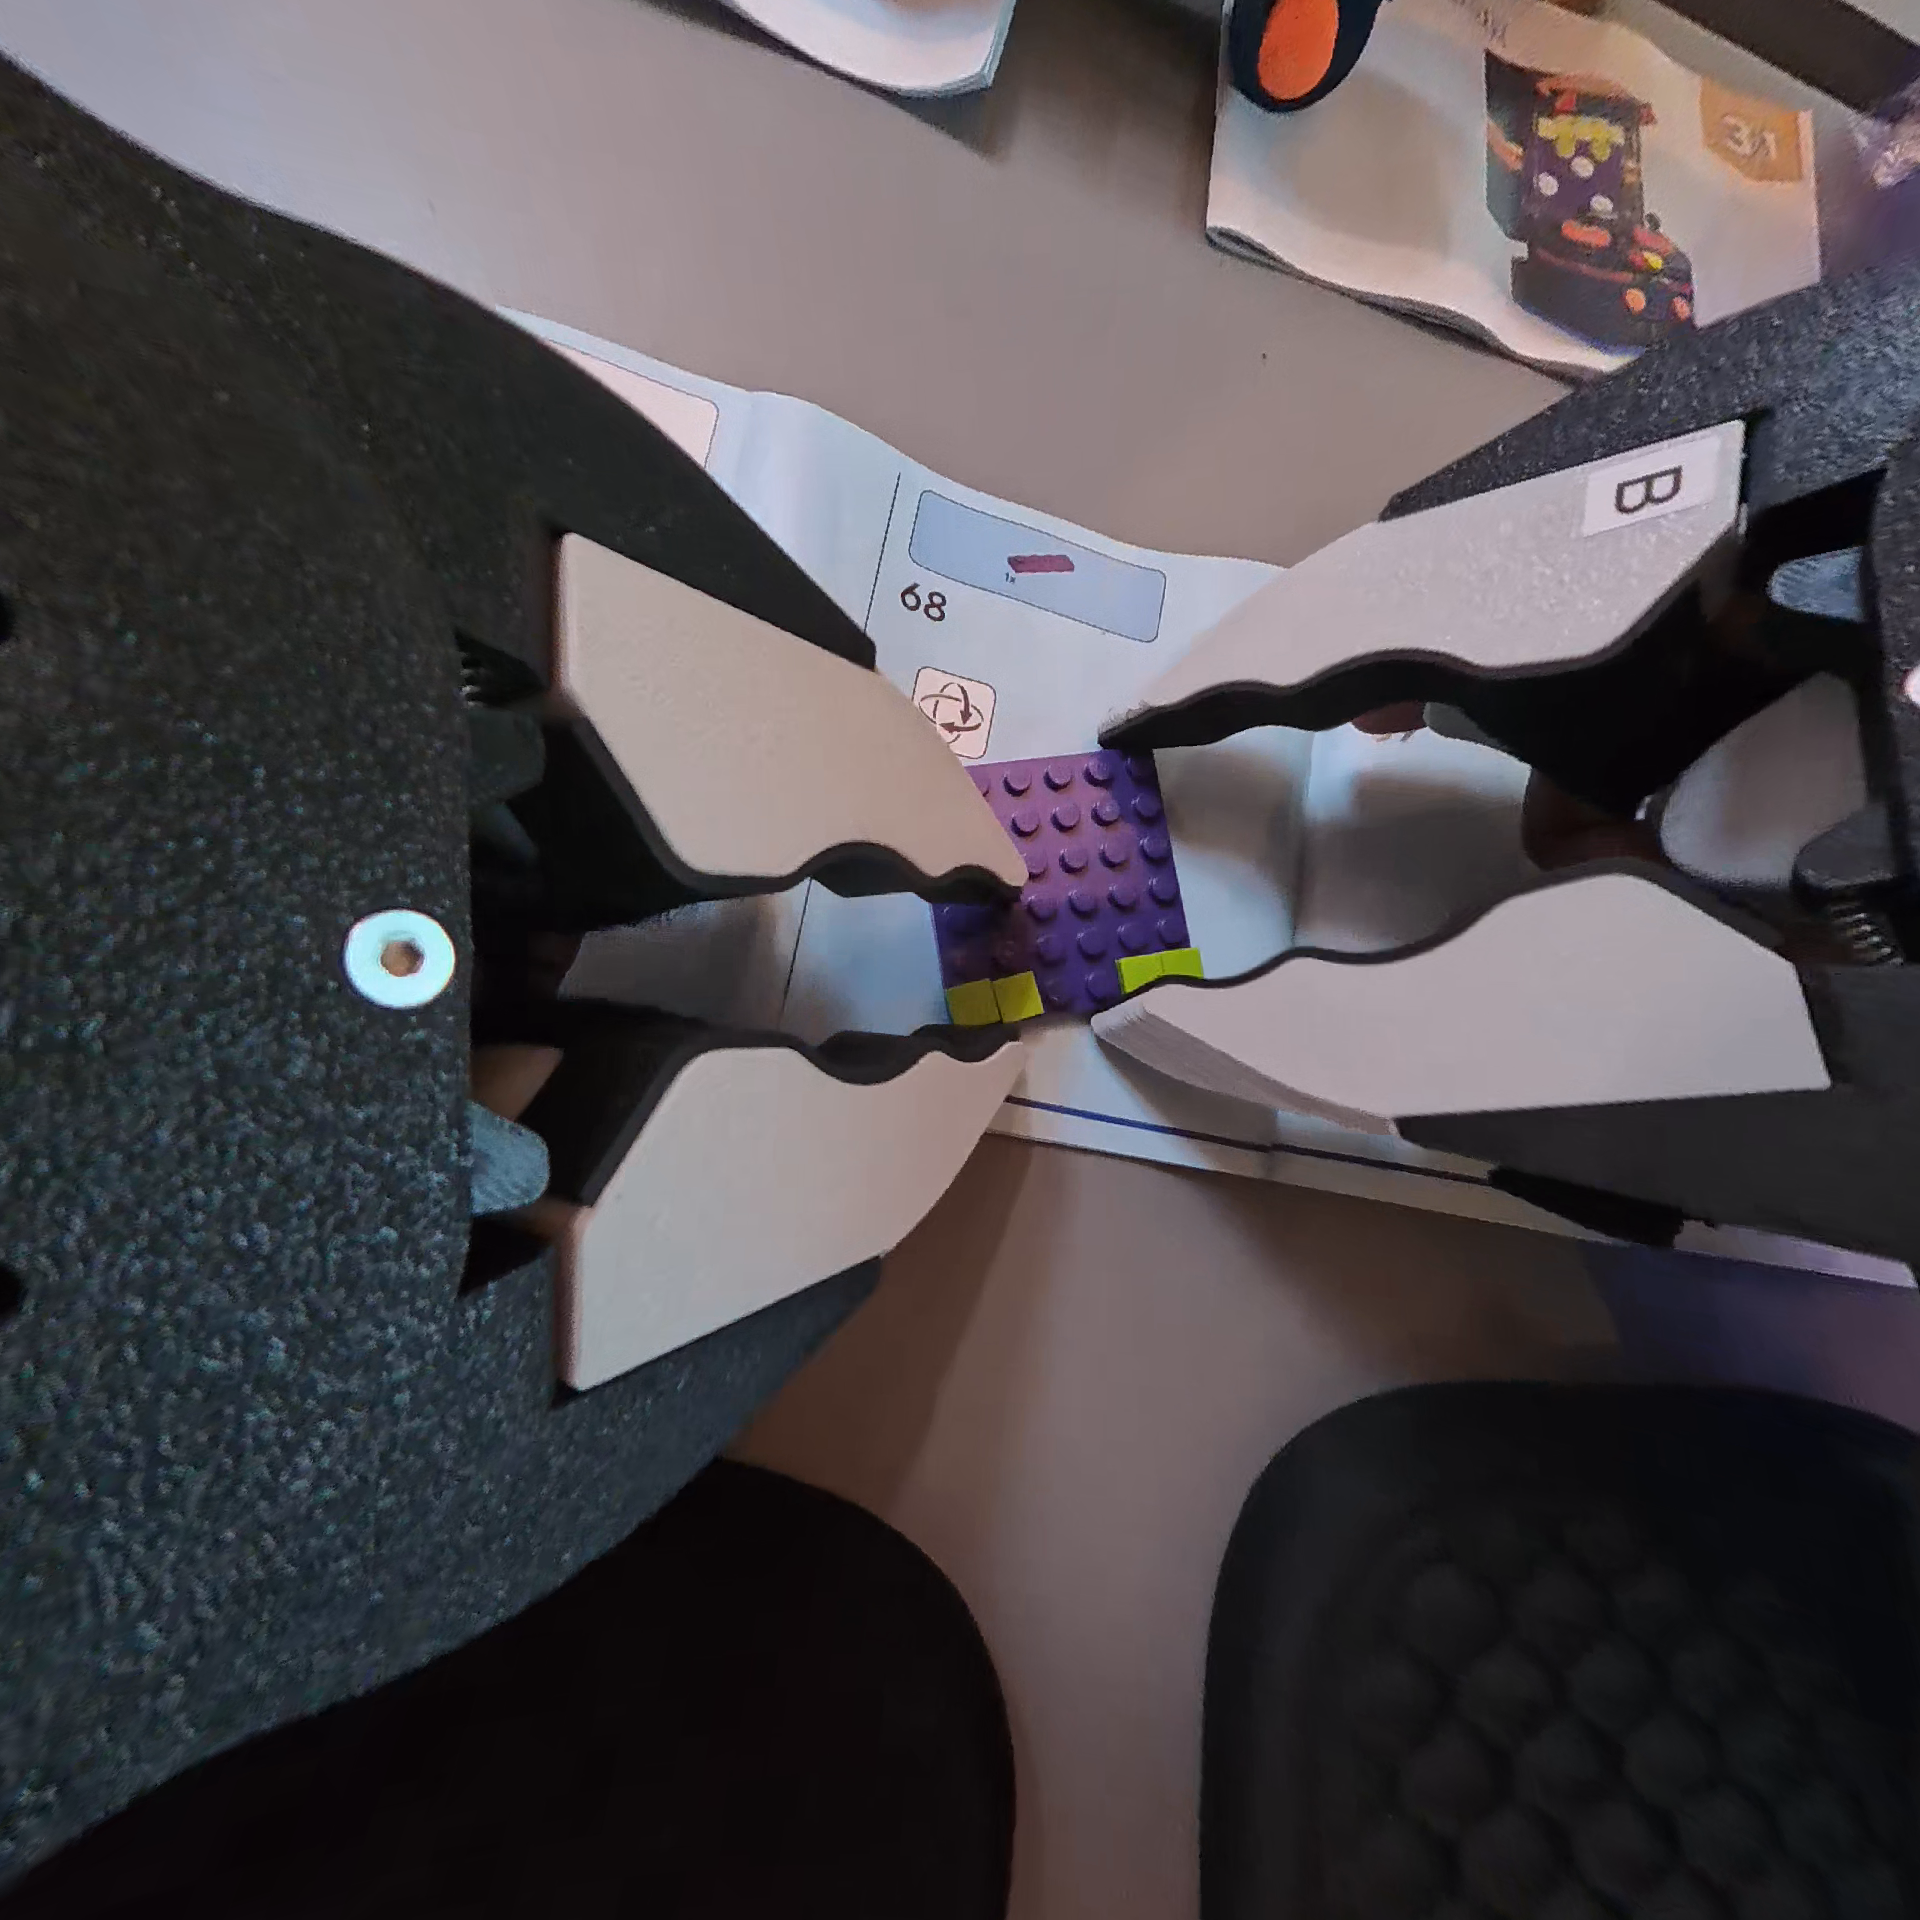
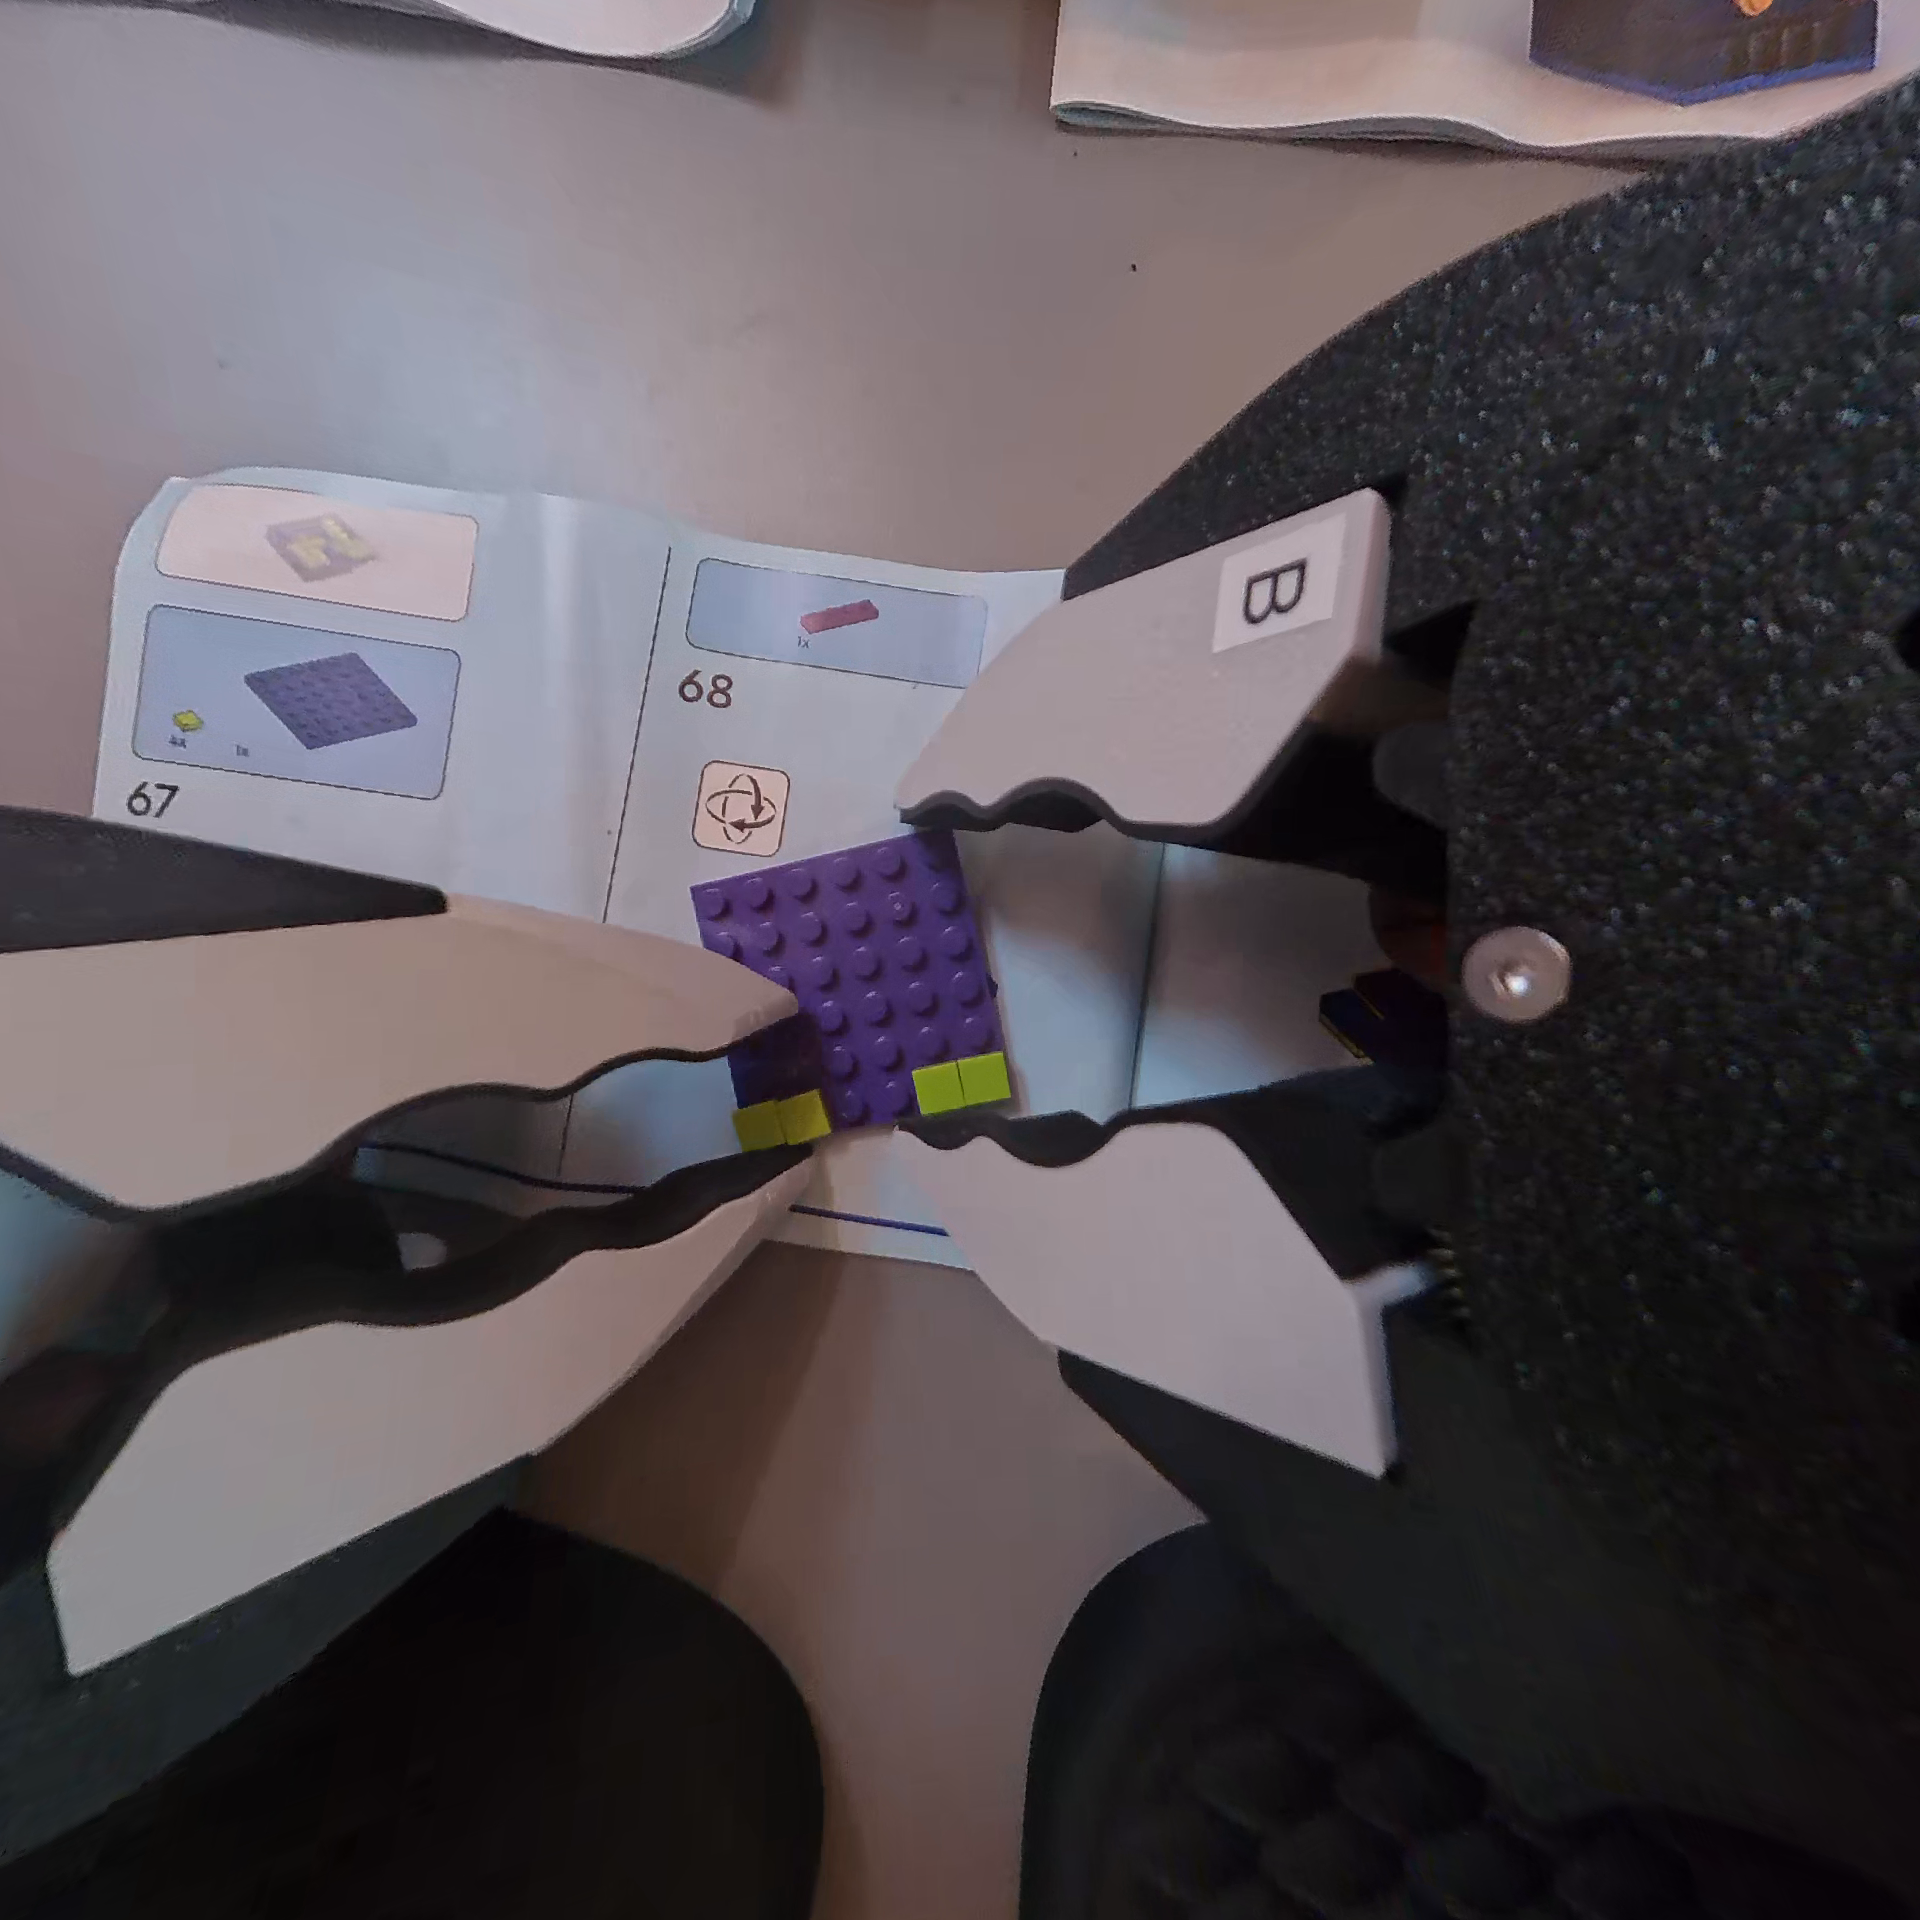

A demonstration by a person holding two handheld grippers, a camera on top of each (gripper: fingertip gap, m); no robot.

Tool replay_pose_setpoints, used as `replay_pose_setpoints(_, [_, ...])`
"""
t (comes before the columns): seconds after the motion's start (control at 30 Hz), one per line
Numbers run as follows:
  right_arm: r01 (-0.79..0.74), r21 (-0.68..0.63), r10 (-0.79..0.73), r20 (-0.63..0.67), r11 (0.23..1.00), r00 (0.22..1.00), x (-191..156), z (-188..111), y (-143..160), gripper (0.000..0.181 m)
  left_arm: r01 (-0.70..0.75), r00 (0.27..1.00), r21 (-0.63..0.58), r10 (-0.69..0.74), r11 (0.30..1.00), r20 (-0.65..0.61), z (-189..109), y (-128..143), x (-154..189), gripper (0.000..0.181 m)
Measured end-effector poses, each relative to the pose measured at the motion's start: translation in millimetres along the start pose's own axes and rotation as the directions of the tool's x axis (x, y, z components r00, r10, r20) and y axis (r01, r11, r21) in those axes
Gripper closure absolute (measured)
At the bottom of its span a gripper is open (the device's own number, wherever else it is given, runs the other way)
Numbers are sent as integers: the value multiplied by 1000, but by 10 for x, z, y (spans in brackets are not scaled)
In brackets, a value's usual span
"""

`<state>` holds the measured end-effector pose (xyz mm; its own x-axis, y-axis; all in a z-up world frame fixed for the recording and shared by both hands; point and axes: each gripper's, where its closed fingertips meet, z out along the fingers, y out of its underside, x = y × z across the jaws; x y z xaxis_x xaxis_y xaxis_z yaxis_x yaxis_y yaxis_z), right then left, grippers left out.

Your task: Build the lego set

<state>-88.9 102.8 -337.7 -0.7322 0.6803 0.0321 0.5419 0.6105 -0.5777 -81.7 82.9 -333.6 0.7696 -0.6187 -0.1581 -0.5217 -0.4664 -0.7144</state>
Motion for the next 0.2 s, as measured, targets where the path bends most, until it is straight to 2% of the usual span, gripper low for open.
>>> replay_pose_setpoints(0.2, [3, 2, -3, 1, 1000, 1000, -5, 0, -1, 130, 27, 999, 19, -26, 999, -22, 4, 3, 3, 159])
